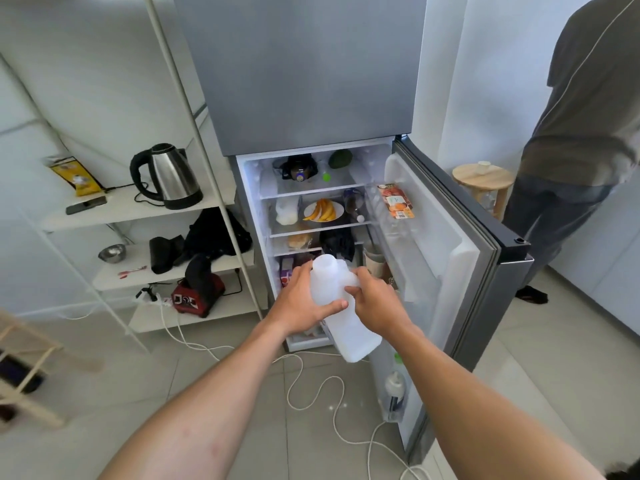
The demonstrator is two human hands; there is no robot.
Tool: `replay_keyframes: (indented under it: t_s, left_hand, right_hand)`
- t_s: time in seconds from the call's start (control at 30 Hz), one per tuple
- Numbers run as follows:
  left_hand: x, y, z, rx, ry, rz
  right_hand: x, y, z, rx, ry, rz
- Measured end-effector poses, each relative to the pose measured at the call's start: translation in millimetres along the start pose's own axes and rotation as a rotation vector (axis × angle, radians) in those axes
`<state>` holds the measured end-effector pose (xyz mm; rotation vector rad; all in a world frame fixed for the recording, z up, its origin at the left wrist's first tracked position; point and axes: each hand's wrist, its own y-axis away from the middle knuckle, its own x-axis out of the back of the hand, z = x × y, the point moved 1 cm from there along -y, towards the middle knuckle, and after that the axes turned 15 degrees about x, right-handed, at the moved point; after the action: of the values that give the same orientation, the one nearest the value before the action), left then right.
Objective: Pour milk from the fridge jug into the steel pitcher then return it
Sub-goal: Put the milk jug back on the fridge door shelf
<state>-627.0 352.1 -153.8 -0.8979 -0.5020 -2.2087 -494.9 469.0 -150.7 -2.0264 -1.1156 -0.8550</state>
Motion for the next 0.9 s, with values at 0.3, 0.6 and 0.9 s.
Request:
replay_keyframes:
  t_s: [0.3,0.6,0.9]
  left_hand:
    - [-18,-39,-28,0.044,0.035,-0.143]
    - [-64,-97,-83,0.166,0.088,-0.247]
    - [-109,-155,-125,0.286,0.249,-0.254]
  right_hand:
    - [-23,-26,28,-0.062,-0.026,-0.027]
    - [-84,-63,74,-0.166,0.008,-0.221]
    - [-123,-110,122,-0.296,-0.014,-0.219]
